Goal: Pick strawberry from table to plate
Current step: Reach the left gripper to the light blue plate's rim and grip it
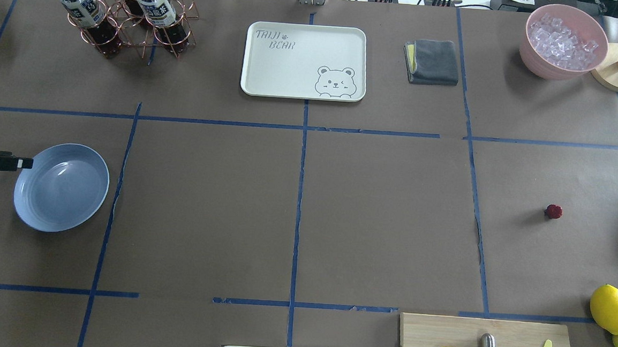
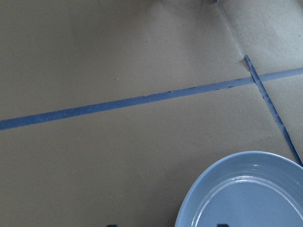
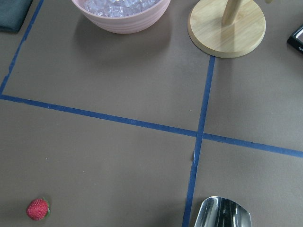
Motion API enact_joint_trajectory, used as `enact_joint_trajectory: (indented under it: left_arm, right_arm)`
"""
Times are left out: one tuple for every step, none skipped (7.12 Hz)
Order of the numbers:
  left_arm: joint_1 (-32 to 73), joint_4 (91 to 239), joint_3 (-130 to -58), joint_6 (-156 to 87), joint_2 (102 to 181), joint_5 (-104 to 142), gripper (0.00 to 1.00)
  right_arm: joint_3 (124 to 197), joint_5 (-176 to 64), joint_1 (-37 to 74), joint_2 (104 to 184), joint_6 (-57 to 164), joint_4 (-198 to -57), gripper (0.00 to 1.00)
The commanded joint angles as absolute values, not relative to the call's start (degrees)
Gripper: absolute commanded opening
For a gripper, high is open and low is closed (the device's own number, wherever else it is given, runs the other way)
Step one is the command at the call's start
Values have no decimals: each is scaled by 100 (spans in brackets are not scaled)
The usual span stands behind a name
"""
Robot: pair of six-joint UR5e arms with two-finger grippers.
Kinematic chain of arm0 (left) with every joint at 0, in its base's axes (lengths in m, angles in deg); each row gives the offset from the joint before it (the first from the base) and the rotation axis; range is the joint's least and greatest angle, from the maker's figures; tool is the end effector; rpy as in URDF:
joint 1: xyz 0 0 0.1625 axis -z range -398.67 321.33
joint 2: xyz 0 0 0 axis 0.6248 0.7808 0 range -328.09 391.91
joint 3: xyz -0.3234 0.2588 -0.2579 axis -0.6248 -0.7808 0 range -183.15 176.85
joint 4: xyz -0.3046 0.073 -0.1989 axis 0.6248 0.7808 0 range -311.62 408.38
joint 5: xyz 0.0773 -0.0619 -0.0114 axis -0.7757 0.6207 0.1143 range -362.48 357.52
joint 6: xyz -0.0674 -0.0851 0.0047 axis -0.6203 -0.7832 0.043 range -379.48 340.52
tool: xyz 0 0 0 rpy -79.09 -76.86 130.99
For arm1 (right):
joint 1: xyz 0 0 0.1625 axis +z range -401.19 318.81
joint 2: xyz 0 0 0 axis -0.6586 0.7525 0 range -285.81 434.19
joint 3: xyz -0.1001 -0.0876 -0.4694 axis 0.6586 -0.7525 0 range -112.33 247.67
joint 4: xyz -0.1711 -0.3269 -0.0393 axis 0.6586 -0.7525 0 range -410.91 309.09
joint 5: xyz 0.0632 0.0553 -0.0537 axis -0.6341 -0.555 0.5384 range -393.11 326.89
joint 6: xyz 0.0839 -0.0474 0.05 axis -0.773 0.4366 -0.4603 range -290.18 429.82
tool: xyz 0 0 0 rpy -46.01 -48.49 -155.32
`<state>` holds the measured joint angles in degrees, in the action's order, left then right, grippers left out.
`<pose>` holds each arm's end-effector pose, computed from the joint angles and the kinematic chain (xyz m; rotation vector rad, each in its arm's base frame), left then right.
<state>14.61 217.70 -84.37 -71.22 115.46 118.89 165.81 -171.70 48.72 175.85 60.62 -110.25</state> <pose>0.1814 -0.3716 0.6892 0.4378 1.1054 0.0756 0.0513 -0.3685 0.6801 0.3752 -0.8636 -0.0536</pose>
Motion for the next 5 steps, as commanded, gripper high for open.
enact_joint_trajectory:
  left_arm:
    - [1100, 21845, -8436, -7362, 11550, 11740, 37]
    - [1099, 21845, -8427, -7353, 11541, 11731, 27]
    - [1108, 21862, -8462, -7353, 11541, 11731, 0]
    - [1099, 21862, -8479, -7353, 11550, 11731, 0]
    - [1099, 21845, -8688, -7371, 11558, 11749, 0]
  right_arm:
    - [16585, -17171, 4872, 17588, 6059, -11024, 100]
    - [16585, -17171, 4872, 17588, 6059, -11024, 100]
    - [16593, -17171, 4872, 17588, 6059, -11024, 100]
    - [16593, -17171, 4872, 17588, 6059, -11024, 100]
    - [16585, -17171, 4872, 17588, 6051, -11024, 100]
